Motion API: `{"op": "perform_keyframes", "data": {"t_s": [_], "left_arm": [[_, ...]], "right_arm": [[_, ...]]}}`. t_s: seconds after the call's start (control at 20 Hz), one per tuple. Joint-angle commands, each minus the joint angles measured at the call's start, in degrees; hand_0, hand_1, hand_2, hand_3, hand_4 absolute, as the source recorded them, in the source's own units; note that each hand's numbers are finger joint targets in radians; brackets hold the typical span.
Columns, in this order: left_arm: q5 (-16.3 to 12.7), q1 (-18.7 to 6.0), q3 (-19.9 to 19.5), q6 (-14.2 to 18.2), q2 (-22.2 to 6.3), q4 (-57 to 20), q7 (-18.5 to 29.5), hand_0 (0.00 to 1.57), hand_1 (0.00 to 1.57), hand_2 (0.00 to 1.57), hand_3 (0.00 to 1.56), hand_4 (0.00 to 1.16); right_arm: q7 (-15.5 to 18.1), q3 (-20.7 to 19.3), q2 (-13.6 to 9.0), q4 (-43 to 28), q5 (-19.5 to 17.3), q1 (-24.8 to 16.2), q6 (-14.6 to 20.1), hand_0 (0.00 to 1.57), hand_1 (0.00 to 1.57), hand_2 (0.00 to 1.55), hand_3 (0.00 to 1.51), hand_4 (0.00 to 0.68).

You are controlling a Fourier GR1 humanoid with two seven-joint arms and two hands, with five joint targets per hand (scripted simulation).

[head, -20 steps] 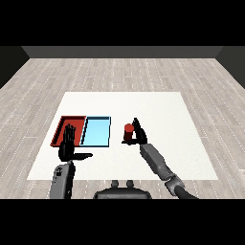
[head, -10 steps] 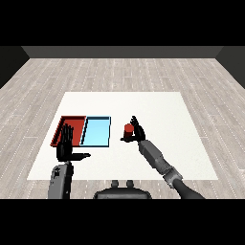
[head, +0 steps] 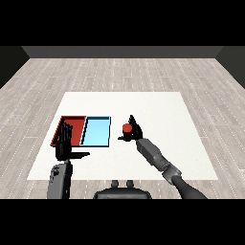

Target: Pick the red can and put it in the red box

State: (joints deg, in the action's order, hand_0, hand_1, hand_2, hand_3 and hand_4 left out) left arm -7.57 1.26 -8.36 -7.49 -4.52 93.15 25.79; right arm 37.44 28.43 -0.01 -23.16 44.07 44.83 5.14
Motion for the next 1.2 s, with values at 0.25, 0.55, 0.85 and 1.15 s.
{"op": "perform_keyframes", "data": {"t_s": [0.25,0.55,0.85,1.15], "left_arm": [[0.2,1.0,-0.4,0.2,0.5,0.1,2.0,0.0,0.0,0.0,0.0,0.0],[-0.4,3.0,0.0,-1.0,0.5,-0.1,1.9,0.0,0.0,0.0,0.0,0.0],[-0.4,-2.0,-1.2,-0.4,-0.5,-4.2,1.3,0.0,0.0,0.0,0.0,0.0],[1.1,2.0,1.1,0.6,1.2,0.8,0.7,0.0,0.0,0.0,0.0,0.0]], "right_arm": [[-2.8,4.8,0.0,3.0,9.0,2.4,5.5,0.0,0.0,0.0,0.0,0.0],[-9.4,9.9,0.0,8.2,4.7,6.0,18.4,1.45,1.45,1.45,1.41,0.534],[-16.0,14.9,0.0,5.3,5.4,6.5,24.1,1.48,1.48,1.46,1.41,0.534],[-12.0,14.7,0.0,6.4,6.5,5.6,24.5,1.47,1.47,1.45,1.39,0.526]]}}
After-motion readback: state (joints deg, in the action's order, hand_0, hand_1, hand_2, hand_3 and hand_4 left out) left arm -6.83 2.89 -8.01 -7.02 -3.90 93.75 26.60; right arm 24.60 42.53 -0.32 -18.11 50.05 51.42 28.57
